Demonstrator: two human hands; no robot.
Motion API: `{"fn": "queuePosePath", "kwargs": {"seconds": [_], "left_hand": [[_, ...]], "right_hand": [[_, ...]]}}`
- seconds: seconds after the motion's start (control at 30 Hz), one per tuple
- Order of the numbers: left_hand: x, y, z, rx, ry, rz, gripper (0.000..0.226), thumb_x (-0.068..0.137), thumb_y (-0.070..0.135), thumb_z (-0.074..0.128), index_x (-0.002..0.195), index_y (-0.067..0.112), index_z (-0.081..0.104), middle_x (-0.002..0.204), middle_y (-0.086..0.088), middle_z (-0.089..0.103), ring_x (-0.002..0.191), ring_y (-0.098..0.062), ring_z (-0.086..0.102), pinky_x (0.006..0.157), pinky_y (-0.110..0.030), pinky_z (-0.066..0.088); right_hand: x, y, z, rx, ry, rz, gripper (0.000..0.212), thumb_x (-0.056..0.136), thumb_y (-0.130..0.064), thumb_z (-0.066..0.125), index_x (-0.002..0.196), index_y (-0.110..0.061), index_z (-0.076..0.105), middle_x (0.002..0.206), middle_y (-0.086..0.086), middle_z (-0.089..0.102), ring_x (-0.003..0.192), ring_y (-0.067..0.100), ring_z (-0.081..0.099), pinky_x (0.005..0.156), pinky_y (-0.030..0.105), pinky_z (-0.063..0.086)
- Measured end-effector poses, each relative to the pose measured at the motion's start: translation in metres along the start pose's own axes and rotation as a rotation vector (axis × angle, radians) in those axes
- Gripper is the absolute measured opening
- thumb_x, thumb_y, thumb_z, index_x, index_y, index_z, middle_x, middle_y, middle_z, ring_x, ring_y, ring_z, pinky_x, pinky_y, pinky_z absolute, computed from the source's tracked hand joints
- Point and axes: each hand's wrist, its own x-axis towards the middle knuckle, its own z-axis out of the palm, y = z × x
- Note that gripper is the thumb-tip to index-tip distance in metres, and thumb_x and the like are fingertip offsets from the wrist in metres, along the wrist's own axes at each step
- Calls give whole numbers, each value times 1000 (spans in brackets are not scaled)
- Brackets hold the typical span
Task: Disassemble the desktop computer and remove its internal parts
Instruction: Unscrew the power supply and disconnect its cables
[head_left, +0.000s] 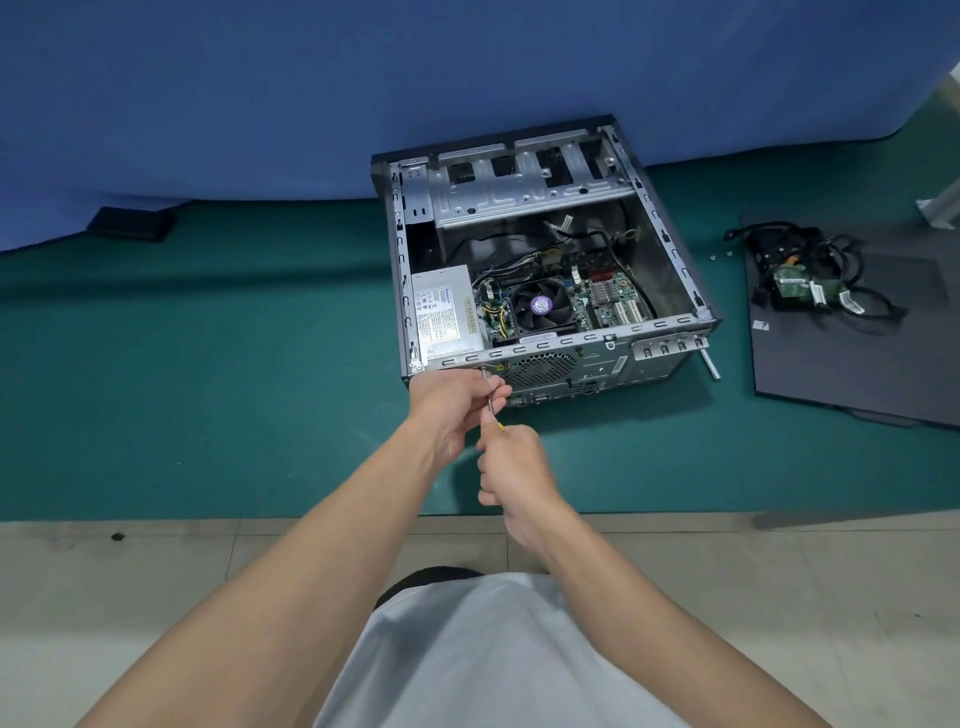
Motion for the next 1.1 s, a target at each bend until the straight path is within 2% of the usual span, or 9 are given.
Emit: {"fn": "queuePosePath", "kwargs": {"seconds": [0.13,0.27,0.37,0.47,0.63,0.77,0.9,1.0,1.1], "left_hand": [[2,-1,4,-4,64,10,15,86,-13,60,100,-13,62,74,-19,69,56,-18,69,56,-23,59],[3,0,4,-39,67,9,8,85,-16,58,91,-10,59,74,-20,69,60,-22,71,59,-27,60],[3,0,4,-58,68,13,7,85,-17,58,85,-10,59,72,-20,69,60,-23,71,59,-27,60],[3,-1,5,-61,60,18,5,86,-15,58,87,-10,60,74,-20,68,61,-23,71,58,-27,60],[2,-3,9,-49,98,27,7,87,-12,59,81,-8,60,76,-20,68,61,-21,71,58,-26,60],[3,-3,9,-30,101,36,9,88,-12,58,81,-7,58,77,-21,68,62,-22,70,60,-27,60],[3,-3,9,-49,87,46,10,88,-13,57,80,-7,57,76,-21,67,62,-22,70,60,-27,60],[3,-4,7,-63,76,56,10,88,-14,56,80,-8,58,76,-22,67,62,-22,70,59,-26,60],[2,-5,7,-28,80,74,5,88,-11,58,84,-9,60,79,-21,69,64,-22,71,61,-27,60]], "right_hand": [[-3,8,-33,675,-463,313,35,99,-37,45,94,-3,54,68,10,51,54,18,47,46,26,41],[-6,14,-51,806,-607,338,26,92,-17,50,106,4,57,76,14,56,51,14,49,39,18,39],[-6,7,-45,641,-467,217,19,99,-12,42,95,2,54,64,11,52,43,11,41,34,15,28],[-12,1,-29,105,-211,20,22,103,-15,37,87,-6,49,66,11,55,42,14,48,36,22,35],[-19,5,-11,-794,119,-331,15,96,-15,46,104,-3,45,98,20,59,86,38,63,61,35,44],[-9,5,-27,-65,-149,-58,15,99,-18,50,95,-4,49,79,17,59,55,21,64,47,29,51],[-12,10,-57,640,-506,306,21,97,-14,50,97,5,58,79,22,65,60,23,64,48,24,53],[-17,10,-49,494,-465,170,18,100,-9,43,95,3,55,69,14,63,48,15,57,43,19,45],[-23,8,-30,-100,-172,-59,20,101,-15,44,86,-4,52,73,13,62,52,22,64,53,32,54]]}}
